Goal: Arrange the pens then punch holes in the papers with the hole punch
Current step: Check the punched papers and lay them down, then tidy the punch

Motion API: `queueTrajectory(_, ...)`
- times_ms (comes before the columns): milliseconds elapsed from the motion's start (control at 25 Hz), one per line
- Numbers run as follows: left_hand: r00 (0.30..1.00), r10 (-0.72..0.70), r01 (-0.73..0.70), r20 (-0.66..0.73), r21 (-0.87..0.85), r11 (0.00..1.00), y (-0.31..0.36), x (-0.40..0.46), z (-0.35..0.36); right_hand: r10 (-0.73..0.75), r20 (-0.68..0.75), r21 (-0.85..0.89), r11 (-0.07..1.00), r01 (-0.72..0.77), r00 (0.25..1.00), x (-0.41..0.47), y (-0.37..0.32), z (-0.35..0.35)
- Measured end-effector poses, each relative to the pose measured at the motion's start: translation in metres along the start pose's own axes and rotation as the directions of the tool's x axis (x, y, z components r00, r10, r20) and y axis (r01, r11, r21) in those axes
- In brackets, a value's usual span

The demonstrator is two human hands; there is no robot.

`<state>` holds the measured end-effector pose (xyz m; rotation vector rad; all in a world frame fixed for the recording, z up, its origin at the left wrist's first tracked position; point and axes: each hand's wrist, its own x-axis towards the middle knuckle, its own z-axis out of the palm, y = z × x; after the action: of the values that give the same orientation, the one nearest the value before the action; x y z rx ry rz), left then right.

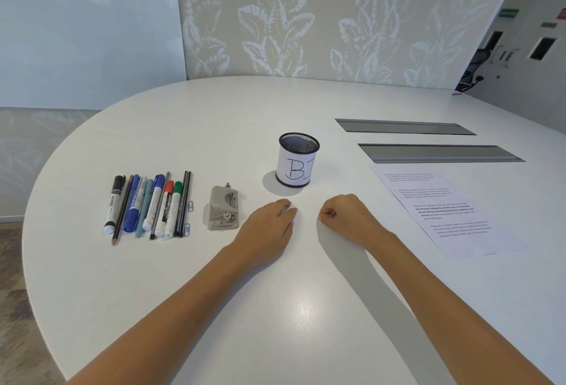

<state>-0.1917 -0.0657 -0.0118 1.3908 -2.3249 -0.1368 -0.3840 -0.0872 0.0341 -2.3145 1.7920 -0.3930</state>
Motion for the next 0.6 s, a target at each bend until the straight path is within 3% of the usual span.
queueTrajectory(440, 1.000, -0.005, 0.005, -0.002, -0.006, 1.000, 0.002, -0.001, -0.003, 0.023, 0.036, 0.005, 1.000, -0.023, 0.999, 0.000, -0.001, 0.004)
queueTrajectory(520, 1.000, -0.002, 0.002, -0.003, -0.017, 1.000, 0.001, -0.001, -0.003, 0.071, -0.058, 0.100, 0.993, -0.065, 0.996, 0.001, 0.002, 0.001)
queueTrajectory(600, 1.000, 0.003, -0.003, -0.001, -0.022, 1.000, 0.001, -0.001, -0.004, 0.198, -0.122, 0.314, 0.937, -0.151, 0.973, 0.004, 0.006, -0.011)
